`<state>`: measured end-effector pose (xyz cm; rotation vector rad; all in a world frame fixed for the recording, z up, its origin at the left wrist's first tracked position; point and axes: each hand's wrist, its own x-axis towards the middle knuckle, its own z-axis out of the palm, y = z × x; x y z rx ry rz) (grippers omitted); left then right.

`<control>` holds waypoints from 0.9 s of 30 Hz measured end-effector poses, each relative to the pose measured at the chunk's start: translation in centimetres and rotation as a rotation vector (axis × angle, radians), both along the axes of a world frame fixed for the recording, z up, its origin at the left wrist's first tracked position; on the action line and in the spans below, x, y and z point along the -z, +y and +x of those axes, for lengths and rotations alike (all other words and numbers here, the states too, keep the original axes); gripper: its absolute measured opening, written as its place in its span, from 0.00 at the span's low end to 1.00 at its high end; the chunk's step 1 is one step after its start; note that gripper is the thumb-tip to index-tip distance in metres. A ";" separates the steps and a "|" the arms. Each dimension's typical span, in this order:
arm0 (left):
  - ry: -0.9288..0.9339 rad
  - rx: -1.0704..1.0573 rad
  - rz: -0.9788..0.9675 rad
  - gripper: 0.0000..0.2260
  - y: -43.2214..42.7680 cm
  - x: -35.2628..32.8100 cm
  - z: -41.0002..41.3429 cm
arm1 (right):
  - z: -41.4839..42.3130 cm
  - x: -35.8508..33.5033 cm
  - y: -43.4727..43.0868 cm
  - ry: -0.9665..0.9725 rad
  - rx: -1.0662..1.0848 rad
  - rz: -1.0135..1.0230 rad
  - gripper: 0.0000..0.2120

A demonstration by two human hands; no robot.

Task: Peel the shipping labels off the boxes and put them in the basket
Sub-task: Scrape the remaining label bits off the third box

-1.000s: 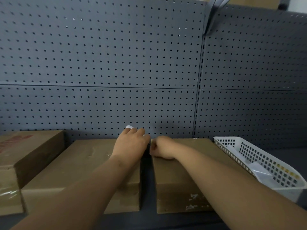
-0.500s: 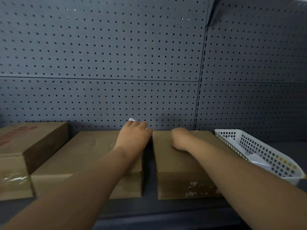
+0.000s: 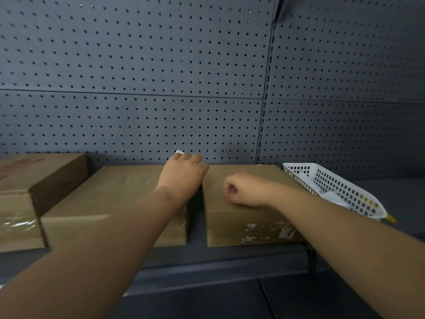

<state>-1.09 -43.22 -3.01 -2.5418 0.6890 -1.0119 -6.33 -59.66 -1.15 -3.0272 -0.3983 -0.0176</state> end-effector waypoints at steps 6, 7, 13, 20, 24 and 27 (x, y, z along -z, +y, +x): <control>-0.020 0.020 -0.005 0.08 0.1 0.5 -0.5 | -1.3 0.4 -4.4 -0.026 0.148 -0.087 0.10; -0.022 0.026 -0.006 0.08 0.0 0.5 -0.6 | -1.9 0.7 -4.0 -0.005 0.087 -0.046 0.08; -0.020 0.043 -0.011 0.08 -0.5 0.1 -1.0 | -1.8 0.4 -6.1 -0.031 0.230 -0.088 0.08; -0.004 0.043 -0.070 0.07 0.3 0.2 -0.6 | 0.9 -0.2 -5.0 -0.018 0.273 -0.085 0.11; 0.012 0.043 -0.133 0.02 1.2 0.1 -0.5 | 4.9 0.0 -2.9 -0.043 0.360 -0.075 0.17; 0.011 0.056 -0.157 0.05 2.0 0.2 -0.3 | 7.1 0.6 0.9 -0.056 0.277 -0.006 0.16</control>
